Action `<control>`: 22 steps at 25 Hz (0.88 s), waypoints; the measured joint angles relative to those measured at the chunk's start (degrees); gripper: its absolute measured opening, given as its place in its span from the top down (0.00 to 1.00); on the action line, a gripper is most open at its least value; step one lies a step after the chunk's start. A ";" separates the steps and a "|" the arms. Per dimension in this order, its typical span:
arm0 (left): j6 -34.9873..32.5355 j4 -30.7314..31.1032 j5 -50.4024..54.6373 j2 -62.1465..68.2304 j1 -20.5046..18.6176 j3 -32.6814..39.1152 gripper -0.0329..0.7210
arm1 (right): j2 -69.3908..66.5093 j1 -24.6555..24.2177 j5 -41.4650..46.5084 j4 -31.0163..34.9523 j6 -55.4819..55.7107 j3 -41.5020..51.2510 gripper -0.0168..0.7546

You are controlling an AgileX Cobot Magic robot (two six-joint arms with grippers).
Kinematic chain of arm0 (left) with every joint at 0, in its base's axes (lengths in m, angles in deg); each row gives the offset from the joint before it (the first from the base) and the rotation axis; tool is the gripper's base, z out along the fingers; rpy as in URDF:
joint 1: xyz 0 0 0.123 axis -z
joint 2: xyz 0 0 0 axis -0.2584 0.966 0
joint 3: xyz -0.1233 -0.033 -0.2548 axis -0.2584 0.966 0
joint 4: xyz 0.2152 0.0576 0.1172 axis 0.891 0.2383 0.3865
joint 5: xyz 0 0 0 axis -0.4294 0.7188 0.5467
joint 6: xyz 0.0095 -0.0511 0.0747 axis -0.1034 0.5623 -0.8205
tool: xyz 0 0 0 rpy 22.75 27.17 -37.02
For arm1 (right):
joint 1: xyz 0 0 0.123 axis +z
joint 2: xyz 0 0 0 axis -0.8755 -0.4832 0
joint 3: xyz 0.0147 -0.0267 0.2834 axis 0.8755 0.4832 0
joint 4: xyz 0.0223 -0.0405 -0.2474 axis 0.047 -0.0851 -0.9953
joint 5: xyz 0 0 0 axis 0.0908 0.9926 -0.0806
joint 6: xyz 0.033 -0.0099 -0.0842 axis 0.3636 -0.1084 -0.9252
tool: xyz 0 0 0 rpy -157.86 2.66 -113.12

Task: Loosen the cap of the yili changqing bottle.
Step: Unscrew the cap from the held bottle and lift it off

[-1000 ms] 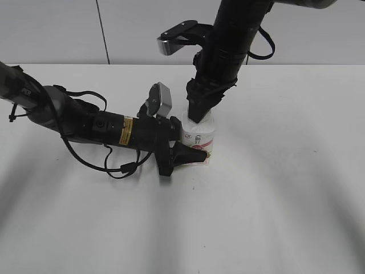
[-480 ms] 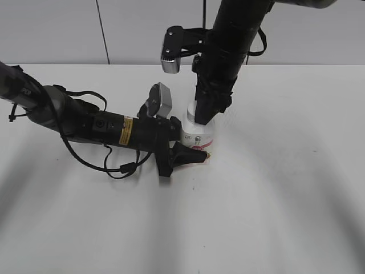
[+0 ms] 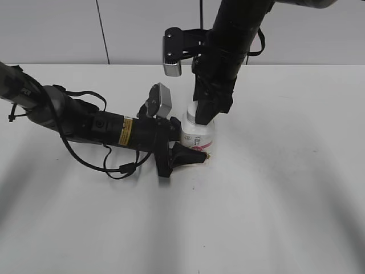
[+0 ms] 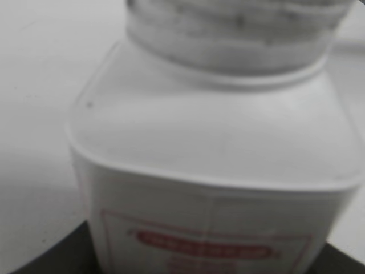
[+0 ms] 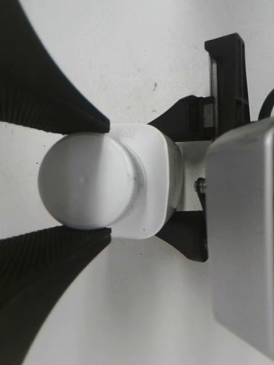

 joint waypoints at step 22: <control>0.59 0.09 -0.05 0.00 0.00 0.00 0.44 | 0.57 0.00 1.10 1.86 3.31 0.00 0.22</control>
